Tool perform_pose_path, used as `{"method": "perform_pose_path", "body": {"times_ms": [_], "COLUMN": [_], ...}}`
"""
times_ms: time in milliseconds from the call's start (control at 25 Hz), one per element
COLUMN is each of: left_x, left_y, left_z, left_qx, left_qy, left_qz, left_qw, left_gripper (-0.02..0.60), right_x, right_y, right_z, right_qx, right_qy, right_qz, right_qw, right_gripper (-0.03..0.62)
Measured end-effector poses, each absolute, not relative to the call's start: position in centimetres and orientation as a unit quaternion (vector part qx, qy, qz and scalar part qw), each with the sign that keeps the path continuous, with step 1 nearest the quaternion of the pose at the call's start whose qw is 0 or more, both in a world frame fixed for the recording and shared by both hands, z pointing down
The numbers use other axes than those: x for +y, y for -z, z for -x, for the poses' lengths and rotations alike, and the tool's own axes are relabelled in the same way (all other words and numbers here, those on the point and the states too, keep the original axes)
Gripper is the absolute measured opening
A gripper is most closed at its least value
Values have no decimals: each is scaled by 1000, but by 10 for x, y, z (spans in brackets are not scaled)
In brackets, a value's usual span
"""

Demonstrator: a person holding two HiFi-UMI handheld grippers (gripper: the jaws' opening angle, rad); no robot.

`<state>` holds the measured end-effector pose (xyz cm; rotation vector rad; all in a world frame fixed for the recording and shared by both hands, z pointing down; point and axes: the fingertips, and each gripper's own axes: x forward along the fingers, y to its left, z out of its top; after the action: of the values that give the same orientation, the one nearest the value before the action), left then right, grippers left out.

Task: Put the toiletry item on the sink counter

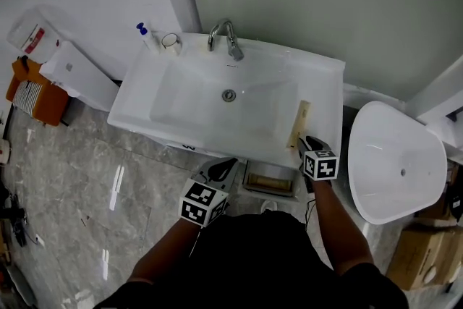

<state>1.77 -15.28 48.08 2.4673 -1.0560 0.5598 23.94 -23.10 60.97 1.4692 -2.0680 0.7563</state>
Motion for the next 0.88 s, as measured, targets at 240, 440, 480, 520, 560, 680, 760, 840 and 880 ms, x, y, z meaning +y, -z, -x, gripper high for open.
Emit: {"method": "perform_pose_path", "body": {"times_ms": [240,440,480,520,560,680,760,840,880], "left_x": [-146,-136,-136,-135,-134,-134,-135,-137,-137], "left_y": [-491,-499,-500,-500,-500,-499,-498,-496,-495], "left_z": [4,19,21,23,24,28,31,33,33], "left_qx": [-420,-442,-444,-446,-447,-448,-448,-447,-446], "left_qy": [-206,-210,-211,-210,-210,-208,-208,-207,-207], "left_qz": [-856,-839,-837,-836,-836,-835,-836,-837,-838], "left_qw": [220,237,239,240,241,242,240,238,236], "left_gripper": [0,0,0,0,0,0,0,0,0], "right_x": [-280,-295,-297,-298,-298,-299,-300,-301,-301], "right_y": [-650,-675,-678,-681,-683,-688,-688,-686,-684], "right_z": [-244,-257,-259,-260,-262,-265,-264,-263,-262], "right_qx": [-733,-694,-689,-685,-682,-676,-677,-679,-679], "right_qy": [-327,-407,-415,-420,-423,-429,-427,-427,-428], "right_qz": [-538,-551,-552,-552,-552,-553,-552,-551,-551], "right_qw": [258,223,222,224,226,231,235,231,227], "right_gripper": [160,161,161,160,160,154,116,82,68]}}
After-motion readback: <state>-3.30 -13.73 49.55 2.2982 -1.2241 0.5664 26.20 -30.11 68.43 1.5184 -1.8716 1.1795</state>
